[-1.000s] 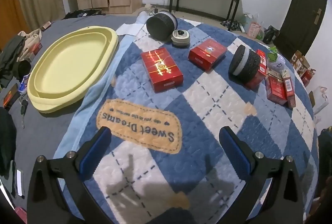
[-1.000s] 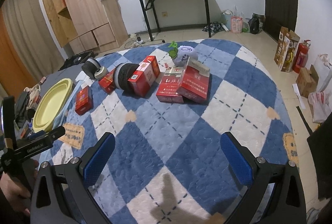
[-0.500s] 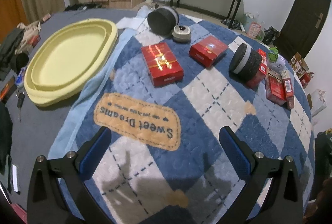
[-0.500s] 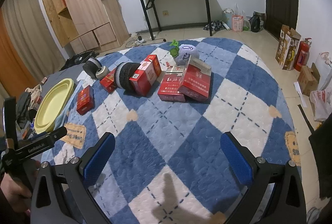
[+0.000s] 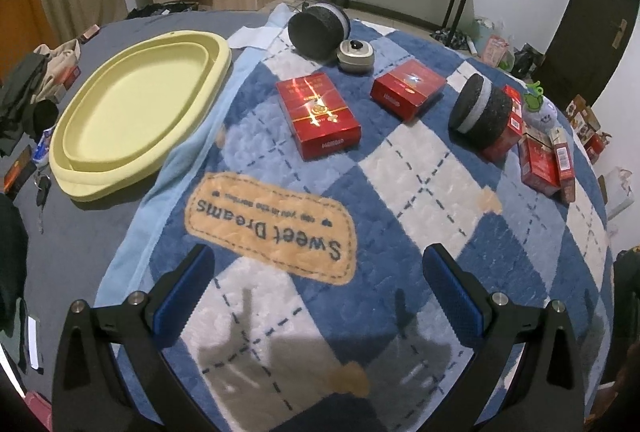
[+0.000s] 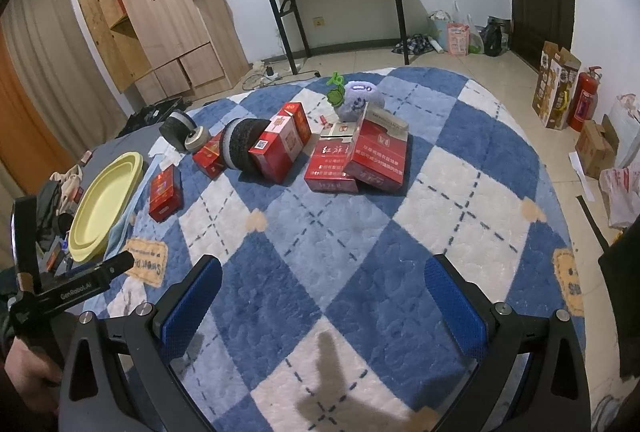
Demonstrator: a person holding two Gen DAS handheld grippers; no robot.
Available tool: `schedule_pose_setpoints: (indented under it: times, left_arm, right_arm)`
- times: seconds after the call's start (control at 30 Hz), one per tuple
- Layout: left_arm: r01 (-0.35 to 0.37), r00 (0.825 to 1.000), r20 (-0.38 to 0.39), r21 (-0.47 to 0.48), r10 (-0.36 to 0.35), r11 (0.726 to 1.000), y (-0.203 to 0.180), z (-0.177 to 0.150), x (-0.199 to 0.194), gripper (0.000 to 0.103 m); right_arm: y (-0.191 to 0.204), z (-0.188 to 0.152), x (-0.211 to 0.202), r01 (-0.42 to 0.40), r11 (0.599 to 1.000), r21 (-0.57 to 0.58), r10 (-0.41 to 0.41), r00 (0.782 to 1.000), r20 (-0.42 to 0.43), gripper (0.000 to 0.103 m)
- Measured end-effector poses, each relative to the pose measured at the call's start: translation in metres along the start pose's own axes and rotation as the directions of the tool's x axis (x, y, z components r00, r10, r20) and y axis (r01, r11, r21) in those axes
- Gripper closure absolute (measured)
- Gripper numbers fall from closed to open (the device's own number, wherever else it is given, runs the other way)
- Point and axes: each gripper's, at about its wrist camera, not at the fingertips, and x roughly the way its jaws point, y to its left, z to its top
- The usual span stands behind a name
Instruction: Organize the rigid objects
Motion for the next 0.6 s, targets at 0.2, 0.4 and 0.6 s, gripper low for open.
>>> schedule_pose_setpoints:
  times: [0.2, 0.4, 0.6]
  left_arm:
    - [0.005, 1.000, -0.010, -0.044, -0.005, 0.999, 0.008, 0.004, -0.001, 0.000]
    - [-0.008, 0.998, -0.067, -0.029, 0.006, 1.000, 0.007, 0.007, 0.013, 0.000]
    - [-0.035, 0.999, -0.040, -0.071, 0.033, 0.997, 0.007, 0.044, 0.031, 0.000]
  right_arm:
    - [-0.005, 0.001, 0.002, -0.065, 0.997, 0.039, 0.065, 0.998, -0.014, 0.000]
    - [-0.021, 0.019, 0.011, -0.057, 0.991, 0.120, 0.058, 0.998, -0.001, 0.000]
    - [-0.027, 0.042, 0.030, -0.109, 0.983, 0.149, 0.105, 0.994, 0.035, 0.000]
